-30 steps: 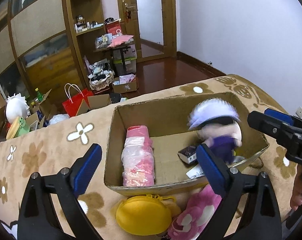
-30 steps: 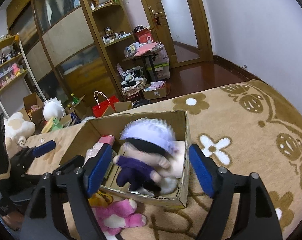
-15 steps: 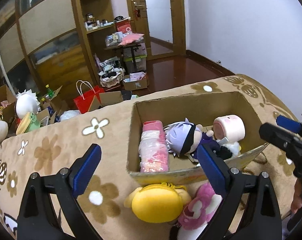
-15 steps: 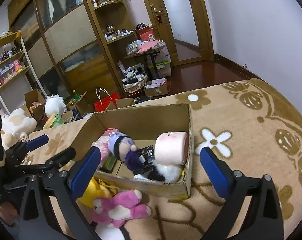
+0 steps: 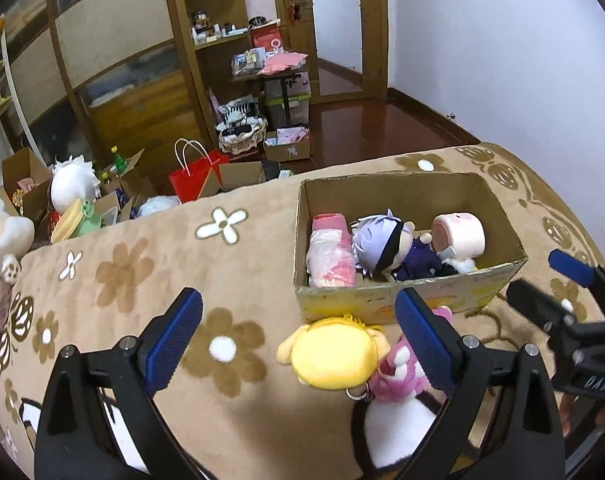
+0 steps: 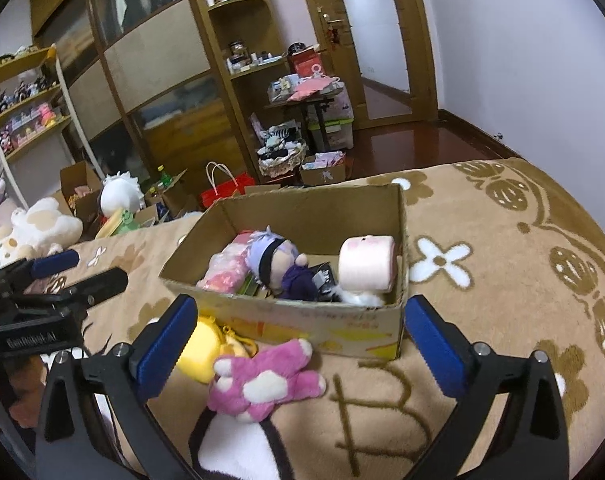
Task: Organize soft objects
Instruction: 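Lower both tools toward the yellow plush pouch and pink plush bear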
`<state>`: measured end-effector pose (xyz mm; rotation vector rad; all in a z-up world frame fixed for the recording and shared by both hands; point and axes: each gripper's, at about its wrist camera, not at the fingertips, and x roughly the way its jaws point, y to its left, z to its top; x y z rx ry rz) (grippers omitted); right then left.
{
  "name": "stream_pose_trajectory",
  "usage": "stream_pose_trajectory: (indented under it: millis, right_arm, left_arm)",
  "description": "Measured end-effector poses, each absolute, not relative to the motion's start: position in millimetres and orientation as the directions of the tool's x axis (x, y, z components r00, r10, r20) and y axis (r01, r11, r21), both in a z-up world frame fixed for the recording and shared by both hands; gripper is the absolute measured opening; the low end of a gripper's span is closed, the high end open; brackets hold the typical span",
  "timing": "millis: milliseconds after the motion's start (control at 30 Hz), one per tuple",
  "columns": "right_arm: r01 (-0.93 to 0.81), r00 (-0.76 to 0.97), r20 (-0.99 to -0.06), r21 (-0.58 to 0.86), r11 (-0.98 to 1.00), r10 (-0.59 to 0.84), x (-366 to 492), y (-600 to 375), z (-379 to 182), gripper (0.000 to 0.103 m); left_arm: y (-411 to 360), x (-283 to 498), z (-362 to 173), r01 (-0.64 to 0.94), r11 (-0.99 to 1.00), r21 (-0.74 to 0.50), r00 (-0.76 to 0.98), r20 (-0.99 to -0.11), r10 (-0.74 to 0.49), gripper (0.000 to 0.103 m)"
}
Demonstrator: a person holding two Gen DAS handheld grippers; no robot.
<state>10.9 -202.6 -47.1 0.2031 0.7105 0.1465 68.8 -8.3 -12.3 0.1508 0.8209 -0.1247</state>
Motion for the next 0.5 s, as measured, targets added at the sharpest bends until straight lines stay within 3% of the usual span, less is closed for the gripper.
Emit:
stream_pose_trajectory:
  millis: [500]
  right_arm:
    - [-0.144,0.686,-0.690,0.182,0.973,0.231,10.6,-171.5,-66.3,0.103]
  left_arm:
    - [5.3,85.8,-37.8,0.135,0.991,-0.019,0.537,-0.839,-0.090,0.096]
